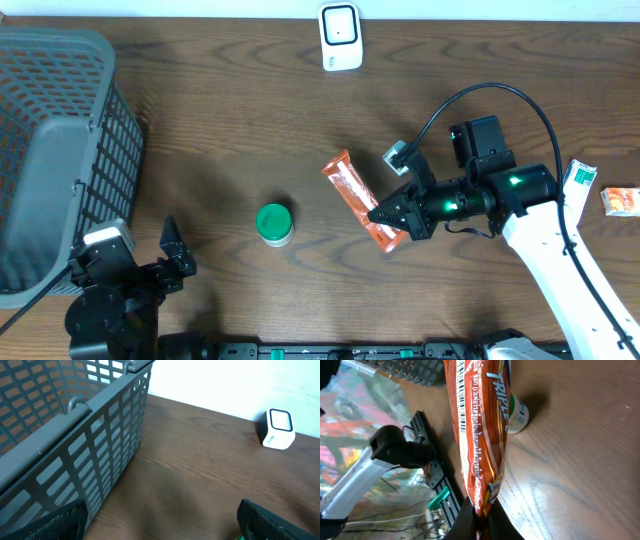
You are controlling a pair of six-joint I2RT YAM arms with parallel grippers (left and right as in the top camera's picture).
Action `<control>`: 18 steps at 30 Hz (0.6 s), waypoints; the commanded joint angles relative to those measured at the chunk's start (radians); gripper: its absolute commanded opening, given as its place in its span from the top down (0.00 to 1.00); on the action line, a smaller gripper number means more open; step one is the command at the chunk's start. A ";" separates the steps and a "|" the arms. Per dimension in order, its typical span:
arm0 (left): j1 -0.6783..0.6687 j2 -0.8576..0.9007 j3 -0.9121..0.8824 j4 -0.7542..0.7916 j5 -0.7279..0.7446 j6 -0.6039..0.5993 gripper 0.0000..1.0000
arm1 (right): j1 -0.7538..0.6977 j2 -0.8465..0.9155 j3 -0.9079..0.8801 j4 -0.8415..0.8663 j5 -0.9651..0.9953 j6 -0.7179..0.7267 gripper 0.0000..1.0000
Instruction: Scan the item barcode
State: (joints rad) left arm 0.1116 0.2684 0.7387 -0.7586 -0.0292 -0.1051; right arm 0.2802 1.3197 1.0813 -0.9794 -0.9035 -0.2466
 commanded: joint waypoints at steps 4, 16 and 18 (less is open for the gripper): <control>0.005 -0.001 0.002 0.003 -0.008 -0.005 0.04 | 0.051 -0.003 0.012 0.098 0.441 0.142 0.99; 0.005 -0.001 0.002 0.003 -0.008 -0.005 0.04 | 0.142 0.229 0.019 0.618 1.023 0.278 0.99; 0.005 -0.001 0.002 0.003 -0.008 -0.005 0.04 | 0.138 0.293 0.043 0.704 1.073 0.275 0.99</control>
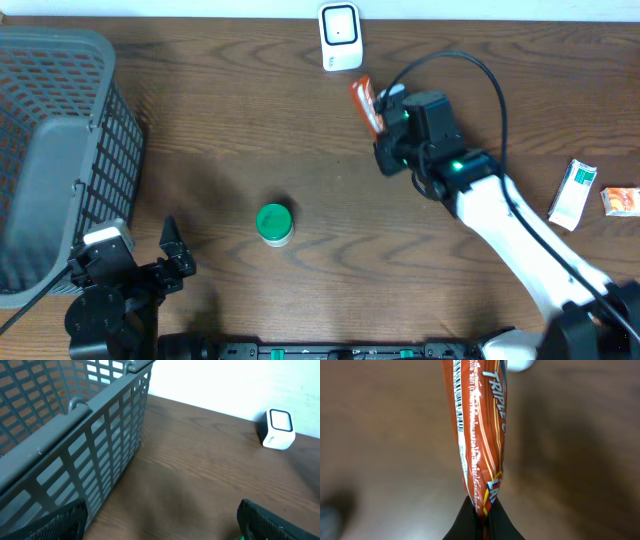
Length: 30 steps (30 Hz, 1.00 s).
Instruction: Scan the item barcode
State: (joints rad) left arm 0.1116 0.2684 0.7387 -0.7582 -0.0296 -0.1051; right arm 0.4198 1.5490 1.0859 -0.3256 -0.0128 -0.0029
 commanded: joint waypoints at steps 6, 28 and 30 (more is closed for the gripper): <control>0.005 -0.001 0.002 0.003 -0.008 -0.005 0.04 | -0.019 0.297 0.280 0.108 0.224 -0.053 0.99; 0.005 -0.001 0.002 0.003 -0.008 -0.005 0.04 | 0.039 0.995 1.016 0.135 0.759 -0.522 0.99; 0.005 -0.001 0.002 0.003 -0.008 -0.005 0.04 | 0.055 1.003 1.016 0.161 0.787 -0.588 0.99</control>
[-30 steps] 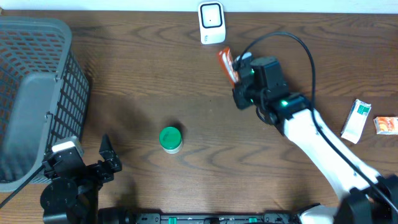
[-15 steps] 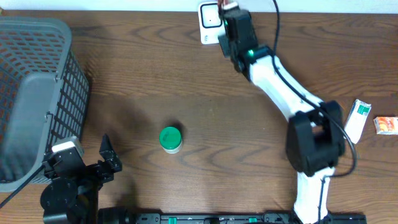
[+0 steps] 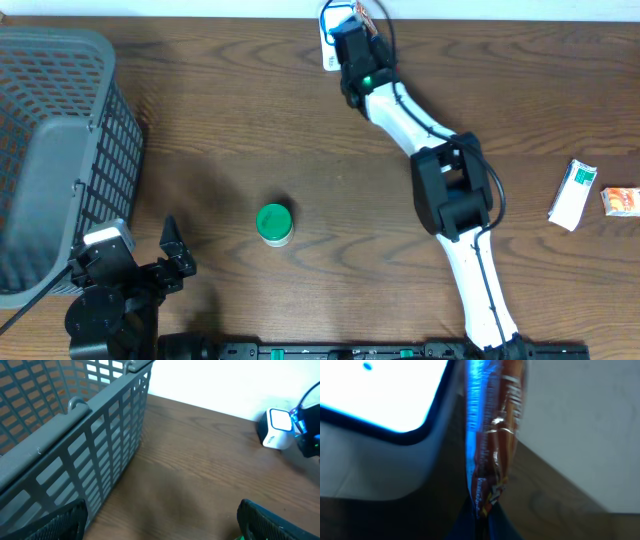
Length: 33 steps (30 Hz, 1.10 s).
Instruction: Scan the item barcode
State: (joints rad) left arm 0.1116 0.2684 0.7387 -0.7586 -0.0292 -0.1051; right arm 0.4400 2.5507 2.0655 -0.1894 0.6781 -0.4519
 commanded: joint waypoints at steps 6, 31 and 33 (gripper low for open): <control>0.005 -0.001 0.002 0.003 -0.008 -0.005 0.04 | 0.065 0.003 0.036 0.129 0.176 -0.317 0.99; 0.005 -0.001 0.002 0.003 -0.008 -0.005 0.04 | 0.156 -0.089 0.033 -0.463 0.150 -0.268 0.99; 0.005 -0.001 0.002 0.003 -0.008 -0.005 0.04 | 0.159 -0.112 0.034 -0.563 0.115 -0.184 0.99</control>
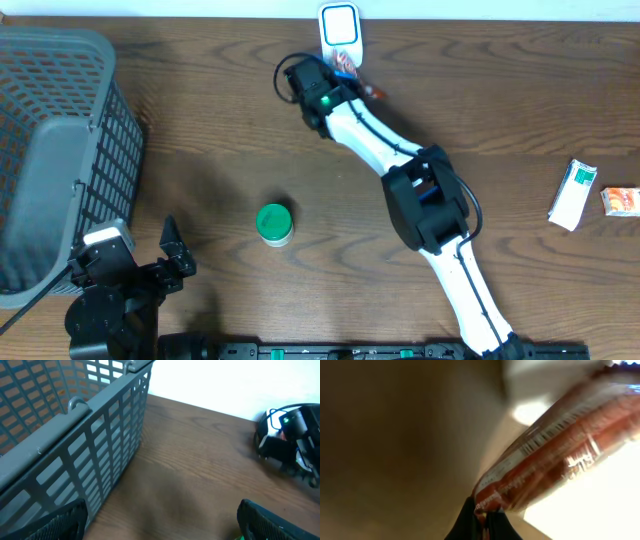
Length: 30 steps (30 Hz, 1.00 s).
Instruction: Scan the item barcode
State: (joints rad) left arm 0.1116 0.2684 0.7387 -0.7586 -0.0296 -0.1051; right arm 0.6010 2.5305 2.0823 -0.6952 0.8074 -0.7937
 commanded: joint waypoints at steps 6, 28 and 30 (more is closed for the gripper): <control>0.005 -0.001 0.002 0.003 -0.008 -0.005 0.04 | -0.042 -0.148 0.017 -0.354 -0.080 0.541 0.99; 0.005 -0.001 0.002 0.003 -0.008 -0.005 0.04 | -0.736 -0.164 0.016 -0.817 -0.080 1.289 0.99; 0.005 -0.001 0.002 0.003 -0.008 -0.005 0.04 | -0.795 -0.164 0.016 -0.836 -0.081 1.317 0.99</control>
State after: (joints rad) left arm 0.1116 0.2684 0.7387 -0.7586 -0.0296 -0.1051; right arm -0.1337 2.3943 2.0861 -1.5146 0.7071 0.3981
